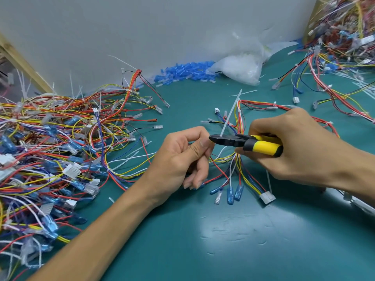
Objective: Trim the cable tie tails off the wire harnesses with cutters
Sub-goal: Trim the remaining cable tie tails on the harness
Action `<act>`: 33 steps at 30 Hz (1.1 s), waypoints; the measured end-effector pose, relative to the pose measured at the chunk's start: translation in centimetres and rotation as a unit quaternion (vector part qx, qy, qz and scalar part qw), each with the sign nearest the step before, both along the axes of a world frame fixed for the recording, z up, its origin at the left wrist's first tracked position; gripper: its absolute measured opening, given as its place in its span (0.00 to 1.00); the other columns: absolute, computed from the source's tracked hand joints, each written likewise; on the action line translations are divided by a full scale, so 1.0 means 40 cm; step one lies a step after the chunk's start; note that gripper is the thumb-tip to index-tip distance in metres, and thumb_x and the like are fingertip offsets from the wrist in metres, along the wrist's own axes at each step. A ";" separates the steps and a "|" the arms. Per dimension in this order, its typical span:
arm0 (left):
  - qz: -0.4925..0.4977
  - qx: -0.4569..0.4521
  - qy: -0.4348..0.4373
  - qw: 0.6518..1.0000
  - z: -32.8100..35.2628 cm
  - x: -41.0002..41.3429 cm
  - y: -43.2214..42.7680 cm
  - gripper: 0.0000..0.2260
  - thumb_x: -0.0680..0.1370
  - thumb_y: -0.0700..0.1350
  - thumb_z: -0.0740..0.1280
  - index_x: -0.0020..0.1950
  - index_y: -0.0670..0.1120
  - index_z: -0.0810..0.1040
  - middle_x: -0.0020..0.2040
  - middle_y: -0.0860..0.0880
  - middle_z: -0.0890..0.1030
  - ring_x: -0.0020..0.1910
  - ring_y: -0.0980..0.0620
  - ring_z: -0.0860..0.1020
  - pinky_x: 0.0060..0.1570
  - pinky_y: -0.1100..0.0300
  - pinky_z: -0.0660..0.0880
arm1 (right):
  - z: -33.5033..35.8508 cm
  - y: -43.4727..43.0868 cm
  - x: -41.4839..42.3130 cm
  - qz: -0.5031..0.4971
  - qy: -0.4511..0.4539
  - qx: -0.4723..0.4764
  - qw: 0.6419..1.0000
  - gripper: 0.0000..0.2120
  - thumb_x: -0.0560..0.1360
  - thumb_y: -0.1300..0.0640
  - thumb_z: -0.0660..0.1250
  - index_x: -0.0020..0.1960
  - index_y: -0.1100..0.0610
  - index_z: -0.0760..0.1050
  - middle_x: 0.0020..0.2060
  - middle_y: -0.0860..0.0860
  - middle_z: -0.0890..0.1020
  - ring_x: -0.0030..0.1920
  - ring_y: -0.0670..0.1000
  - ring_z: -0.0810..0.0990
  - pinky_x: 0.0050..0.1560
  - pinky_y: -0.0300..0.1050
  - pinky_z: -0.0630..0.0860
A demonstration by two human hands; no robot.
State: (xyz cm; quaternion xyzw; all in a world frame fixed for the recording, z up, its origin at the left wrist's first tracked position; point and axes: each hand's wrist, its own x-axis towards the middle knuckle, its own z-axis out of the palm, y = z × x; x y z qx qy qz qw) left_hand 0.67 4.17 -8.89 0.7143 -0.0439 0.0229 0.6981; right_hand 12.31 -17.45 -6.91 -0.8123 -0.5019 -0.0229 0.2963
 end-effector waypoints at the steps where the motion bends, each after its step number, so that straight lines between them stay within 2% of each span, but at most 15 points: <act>1: -0.001 0.002 -0.002 1.000 0.000 0.000 -0.001 0.12 0.84 0.45 0.59 0.44 0.41 0.68 0.21 0.47 0.73 0.16 0.55 0.60 0.19 0.67 0.60 | 0.001 0.000 -0.001 0.000 0.003 0.000 1.000 0.21 0.78 0.43 0.70 0.32 0.50 0.69 0.23 0.52 0.65 0.30 0.57 0.62 0.26 0.45 0.60; 4: 0.001 0.006 -0.002 1.000 0.002 0.000 -0.002 0.12 0.84 0.45 0.59 0.43 0.41 0.69 0.21 0.47 0.73 0.16 0.55 0.60 0.19 0.67 0.60 | 0.006 0.001 -0.005 -0.002 0.008 -0.011 1.000 0.21 0.77 0.43 0.68 0.32 0.54 0.71 0.23 0.53 0.65 0.31 0.57 0.62 0.27 0.46 0.60; 6: 0.002 0.007 -0.001 1.000 0.003 -0.001 -0.003 0.12 0.84 0.45 0.59 0.43 0.41 0.69 0.21 0.46 0.73 0.16 0.54 0.60 0.19 0.67 0.60 | 0.010 -0.001 -0.006 -0.006 0.018 -0.018 1.000 0.19 0.76 0.44 0.68 0.31 0.53 0.71 0.23 0.53 0.66 0.30 0.57 0.61 0.27 0.46 0.60; 10: 0.001 0.008 -0.002 1.000 0.002 -0.001 -0.003 0.12 0.84 0.45 0.59 0.43 0.42 0.69 0.21 0.46 0.73 0.16 0.54 0.60 0.19 0.66 0.59 | 0.005 -0.004 -0.002 -0.017 0.013 -0.038 0.999 0.17 0.74 0.58 0.73 0.31 0.53 0.69 0.22 0.51 0.65 0.29 0.54 0.61 0.26 0.43 0.61; 12: -0.001 0.007 -0.003 1.000 0.000 -0.001 -0.002 0.12 0.84 0.45 0.59 0.43 0.42 0.69 0.21 0.46 0.73 0.16 0.54 0.60 0.19 0.66 0.59 | 0.003 -0.004 0.000 -0.022 0.013 -0.040 0.999 0.17 0.73 0.60 0.73 0.31 0.53 0.69 0.22 0.51 0.65 0.29 0.54 0.62 0.26 0.42 0.61; 18: -0.001 -0.028 0.005 1.000 -0.004 0.001 0.004 0.13 0.84 0.48 0.60 0.43 0.41 0.69 0.21 0.46 0.73 0.16 0.53 0.60 0.18 0.64 0.58 | -0.001 0.002 -0.004 -0.025 0.028 0.006 0.999 0.18 0.75 0.55 0.72 0.31 0.54 0.69 0.24 0.53 0.65 0.31 0.52 0.58 0.28 0.42 0.60; 21: -0.003 -0.074 0.013 0.997 -0.004 0.002 0.010 0.12 0.84 0.48 0.59 0.43 0.43 0.69 0.21 0.43 0.72 0.16 0.51 0.60 0.19 0.57 0.54 | 0.000 0.003 -0.001 -0.041 0.049 0.045 0.997 0.19 0.77 0.53 0.72 0.31 0.54 0.70 0.26 0.54 0.65 0.30 0.49 0.59 0.28 0.39 0.59; 23: -0.006 -0.094 0.012 0.995 -0.004 0.001 0.013 0.12 0.84 0.48 0.58 0.43 0.43 0.69 0.22 0.43 0.72 0.17 0.51 0.59 0.21 0.50 0.50 | -0.001 0.002 0.007 -0.050 0.065 0.065 0.995 0.20 0.78 0.51 0.71 0.32 0.56 0.69 0.27 0.55 0.66 0.30 0.49 0.60 0.28 0.41 0.58; 27: -0.011 -0.113 0.002 0.994 -0.006 0.000 0.016 0.11 0.83 0.48 0.60 0.46 0.43 0.71 0.23 0.43 0.72 0.18 0.50 0.59 0.22 0.48 0.47 | -0.005 -0.002 0.035 -0.066 0.098 0.103 0.988 0.17 0.80 0.54 0.71 0.37 0.59 0.70 0.29 0.56 0.68 0.30 0.47 0.61 0.30 0.45 0.61; 30: -0.001 -0.112 -0.008 0.994 -0.010 0.004 0.017 0.10 0.83 0.47 0.62 0.48 0.42 0.76 0.22 0.44 0.72 0.16 0.51 0.60 0.21 0.51 0.48 | -0.013 -0.010 0.070 -0.091 0.040 0.049 0.994 0.05 0.77 0.58 0.73 0.47 0.52 0.78 0.31 0.50 0.75 0.33 0.50 0.69 0.36 0.48 0.69; 32: 0.008 -0.106 -0.012 0.994 -0.013 0.008 0.017 0.12 0.83 0.48 0.62 0.49 0.42 0.80 0.22 0.44 0.71 0.16 0.51 0.60 0.20 0.54 0.53 | -0.012 -0.013 0.065 -0.063 0.013 -0.051 0.997 0.21 0.74 0.61 0.74 0.62 0.41 0.81 0.40 0.46 0.84 0.40 0.52 0.80 0.42 0.48 0.76; 33: 0.009 -0.105 -0.013 0.994 -0.014 0.009 0.018 0.13 0.84 0.48 0.62 0.51 0.42 0.81 0.22 0.44 0.71 0.16 0.51 0.60 0.20 0.56 0.56 | -0.011 -0.011 0.057 -0.048 -0.004 -0.101 0.994 0.29 0.73 0.62 0.73 0.68 0.37 0.78 0.46 0.46 0.87 0.45 0.56 0.83 0.44 0.50 0.78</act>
